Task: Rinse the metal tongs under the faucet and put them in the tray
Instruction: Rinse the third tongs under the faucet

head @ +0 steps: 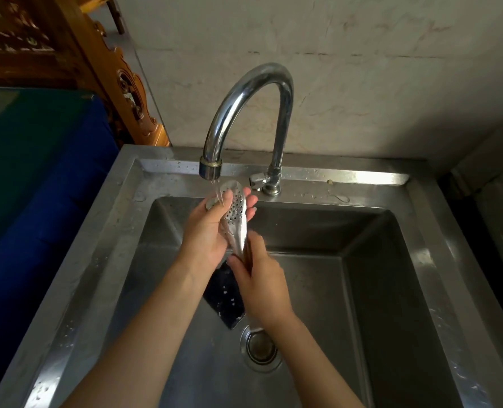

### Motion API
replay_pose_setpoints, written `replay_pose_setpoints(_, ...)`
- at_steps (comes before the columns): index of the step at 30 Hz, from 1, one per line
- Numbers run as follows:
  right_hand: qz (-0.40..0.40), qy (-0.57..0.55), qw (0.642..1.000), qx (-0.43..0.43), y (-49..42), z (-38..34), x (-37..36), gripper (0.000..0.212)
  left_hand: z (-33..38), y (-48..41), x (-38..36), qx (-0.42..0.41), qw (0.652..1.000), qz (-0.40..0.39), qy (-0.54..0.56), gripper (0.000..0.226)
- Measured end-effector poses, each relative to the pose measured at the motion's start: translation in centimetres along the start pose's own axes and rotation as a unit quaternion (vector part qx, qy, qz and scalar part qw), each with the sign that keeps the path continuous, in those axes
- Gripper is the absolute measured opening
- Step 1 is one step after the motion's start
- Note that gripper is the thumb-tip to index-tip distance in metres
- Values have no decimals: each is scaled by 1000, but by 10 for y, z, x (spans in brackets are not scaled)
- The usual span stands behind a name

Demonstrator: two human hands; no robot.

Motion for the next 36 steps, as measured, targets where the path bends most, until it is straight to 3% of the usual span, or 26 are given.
replay_pose_setpoints(2, -63, -125, 989, -38, -8, 3, 1, 6, -2, 2, -1, -10, 999, 26, -38, 17)
replay_pose_setpoints(6, -131, -264, 955, -31, -16, 0, -4, 10, -3, 1, -7, -53, 984, 70, -153, 30)
replay_pose_setpoints(8, -131, -294, 947, -23, -18, -5, -8, 15, 1, -1, -12, -101, 969, 87, -209, 32)
replay_pose_setpoints(12, -95, -345, 934, -27, -27, -10, -5, 21, 10, 2, -13, -163, 945, 59, -277, 5)
replay_pose_setpoints(13, -88, -358, 929, -27, -30, -11, -2, 27, 12, 4, -10, -158, 945, 49, -283, 14)
replay_pose_setpoints(20, -59, -322, 944, -47, -42, -21, 3, 50, 11, 8, -7, -40, 988, 22, -148, 32)
replay_pose_setpoints(24, -131, -294, 947, -14, -41, -26, 9, 27, 21, 0, -13, -17, 991, 30, -129, 31)
replay_pose_setpoints(28, -142, -315, 938, 29, -41, -27, 20, 13, 24, -8, -17, -40, 984, 40, -168, 29)
replay_pose_setpoints(32, -131, -347, 928, 19, -38, -27, 21, 5, 30, -21, -25, -65, 978, 133, -145, 33)
replay_pose_setpoints(34, -128, -307, 943, 10, -35, -25, 18, 4, 38, -28, -23, -83, 975, 162, -126, 31)
replay_pose_setpoints(36, -109, -199, 974, 16, -30, -19, 15, 13, 46, -32, -20, -111, 969, 190, -114, 30)
Point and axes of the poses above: each hand's wrist, its own y-axis away from the middle knuckle, its own x-axis out of the back of the hand, z = x × y, the point moved 2 cm from there along -y, towards the middle knuckle, and after that the axes turned 5 degrees about y, right-handed, at the moved point
